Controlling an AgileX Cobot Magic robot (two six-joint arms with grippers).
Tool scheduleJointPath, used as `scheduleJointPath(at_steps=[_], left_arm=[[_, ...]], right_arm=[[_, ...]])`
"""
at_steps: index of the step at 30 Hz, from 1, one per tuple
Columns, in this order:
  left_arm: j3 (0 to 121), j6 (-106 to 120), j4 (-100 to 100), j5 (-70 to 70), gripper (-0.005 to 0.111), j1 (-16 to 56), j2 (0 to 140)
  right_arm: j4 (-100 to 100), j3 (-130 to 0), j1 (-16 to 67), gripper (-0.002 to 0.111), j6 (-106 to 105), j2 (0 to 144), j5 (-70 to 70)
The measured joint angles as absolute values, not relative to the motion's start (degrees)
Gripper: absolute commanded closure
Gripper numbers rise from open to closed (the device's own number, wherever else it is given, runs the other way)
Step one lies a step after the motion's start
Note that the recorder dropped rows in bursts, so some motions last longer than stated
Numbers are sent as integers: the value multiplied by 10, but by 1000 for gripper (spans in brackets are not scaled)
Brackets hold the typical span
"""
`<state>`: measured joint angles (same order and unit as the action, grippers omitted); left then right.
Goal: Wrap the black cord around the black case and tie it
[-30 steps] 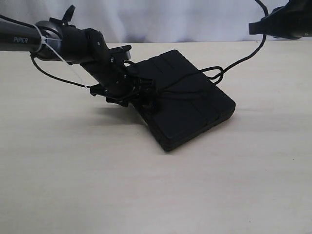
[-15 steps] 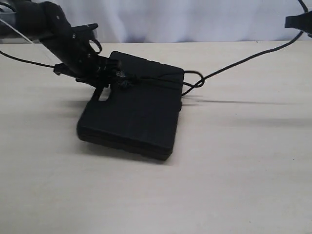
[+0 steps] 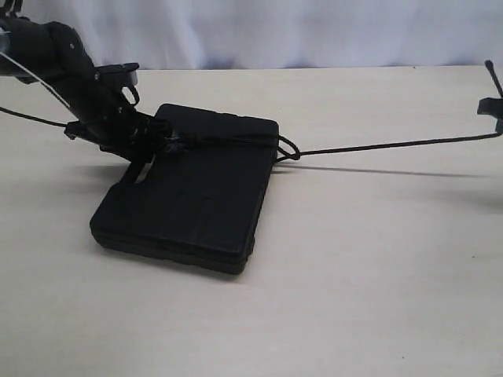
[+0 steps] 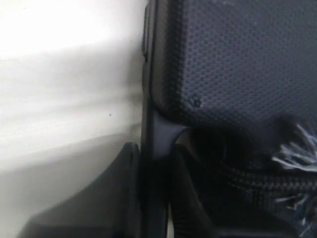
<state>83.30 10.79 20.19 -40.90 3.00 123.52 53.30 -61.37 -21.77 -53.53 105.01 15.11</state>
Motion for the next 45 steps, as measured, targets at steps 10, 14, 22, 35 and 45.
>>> scheduleJointPath(at_steps=[10, 14, 22, 35, 45], left_arm=[[816, 103, 244, -357, 107, 29, 1235], [815, 82, 244, -340, 107, 31, 1239], [816, 58, 273, -299, 107, 33, 1255], [821, 56, 298, -255, 107, 36, 1271], [845, 86, 294, -262, 76, 27, 1279]], right_arm=[[534, -564, -237, 104, -514, 1079, 114], [537, -547, -238, 104, -512, 1097, 94], [539, -546, -251, 104, -500, 1124, 90], [543, -546, -252, 104, -499, 1142, 71], [543, -602, -265, 34, -490, 1151, 139]])
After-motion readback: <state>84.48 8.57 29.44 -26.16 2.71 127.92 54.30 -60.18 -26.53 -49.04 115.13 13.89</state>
